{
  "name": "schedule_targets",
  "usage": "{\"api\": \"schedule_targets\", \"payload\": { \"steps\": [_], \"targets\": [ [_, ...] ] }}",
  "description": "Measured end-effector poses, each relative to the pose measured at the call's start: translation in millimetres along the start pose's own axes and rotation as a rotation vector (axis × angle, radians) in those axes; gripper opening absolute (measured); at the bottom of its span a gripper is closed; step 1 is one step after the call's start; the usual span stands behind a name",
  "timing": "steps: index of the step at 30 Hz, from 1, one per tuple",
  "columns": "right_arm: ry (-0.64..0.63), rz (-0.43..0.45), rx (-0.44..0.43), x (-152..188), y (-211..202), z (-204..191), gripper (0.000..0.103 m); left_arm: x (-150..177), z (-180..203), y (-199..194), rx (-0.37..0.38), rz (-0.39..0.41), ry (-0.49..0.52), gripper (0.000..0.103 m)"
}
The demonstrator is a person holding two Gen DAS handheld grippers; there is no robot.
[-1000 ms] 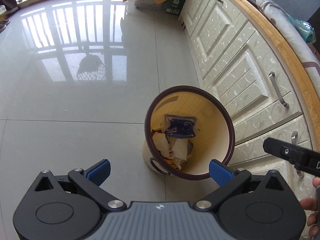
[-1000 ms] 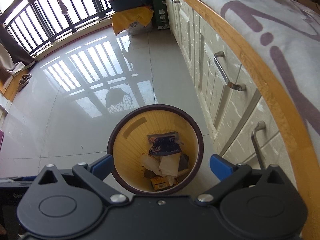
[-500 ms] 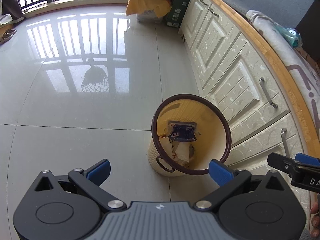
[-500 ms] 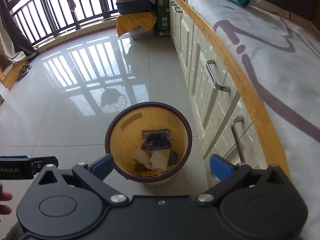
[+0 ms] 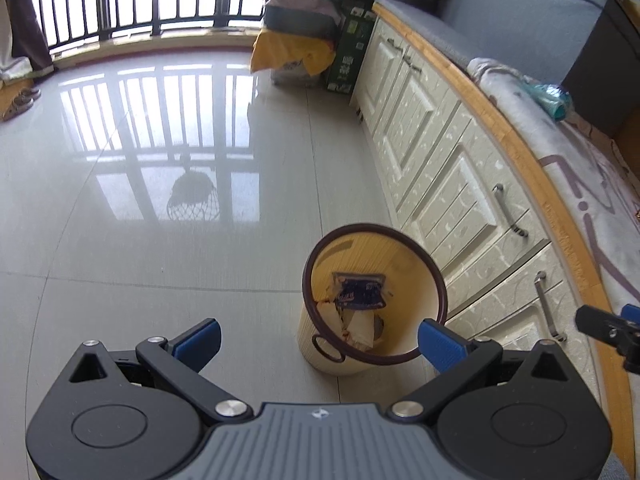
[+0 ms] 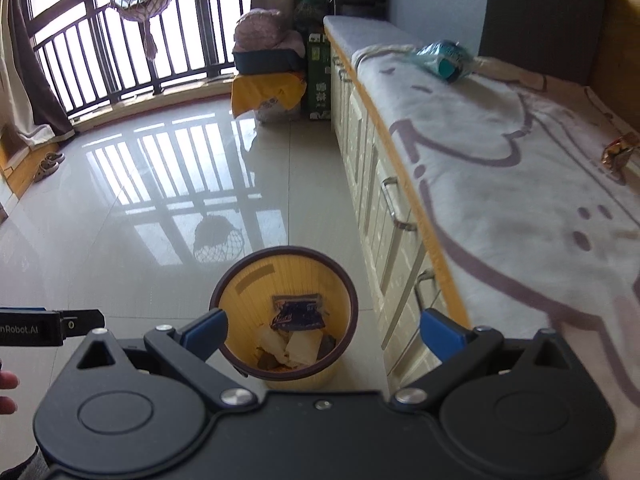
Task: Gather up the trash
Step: 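Raise both open tools from the wastebasket and move back toward the bench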
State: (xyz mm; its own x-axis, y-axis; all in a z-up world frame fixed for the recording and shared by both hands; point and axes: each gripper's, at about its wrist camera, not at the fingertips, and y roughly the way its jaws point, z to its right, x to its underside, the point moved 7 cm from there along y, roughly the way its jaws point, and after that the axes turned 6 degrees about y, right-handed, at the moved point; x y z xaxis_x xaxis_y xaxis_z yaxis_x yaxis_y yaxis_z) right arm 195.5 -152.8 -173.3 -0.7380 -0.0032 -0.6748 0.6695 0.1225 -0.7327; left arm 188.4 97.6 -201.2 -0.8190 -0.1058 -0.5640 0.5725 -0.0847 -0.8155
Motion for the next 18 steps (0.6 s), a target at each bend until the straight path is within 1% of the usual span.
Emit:
{"api": "schedule_targets", "payload": {
  "steps": [4,10,14,18],
  "targets": [
    [0.026,0.059,0.008,-10.8,-22.6,17.2,0.103,-10.1,13.0,-15.1,0.009,0.049,0.025,0.103],
    [0.079,0.149,0.057,-23.3,-51.4,50.3,0.103,-23.4,37.6,-35.8,0.040,0.128,0.056,0.103],
    [0.096,0.199,0.103,-29.1,-66.1,75.3,0.103,-33.3,59.5,-44.3,0.078,0.176,0.073,0.103],
    [0.122,0.236,0.164,-34.9,-75.3,104.7,0.103,-46.5,87.0,-46.5,0.111,0.214,0.118,0.103]
  ]
}}
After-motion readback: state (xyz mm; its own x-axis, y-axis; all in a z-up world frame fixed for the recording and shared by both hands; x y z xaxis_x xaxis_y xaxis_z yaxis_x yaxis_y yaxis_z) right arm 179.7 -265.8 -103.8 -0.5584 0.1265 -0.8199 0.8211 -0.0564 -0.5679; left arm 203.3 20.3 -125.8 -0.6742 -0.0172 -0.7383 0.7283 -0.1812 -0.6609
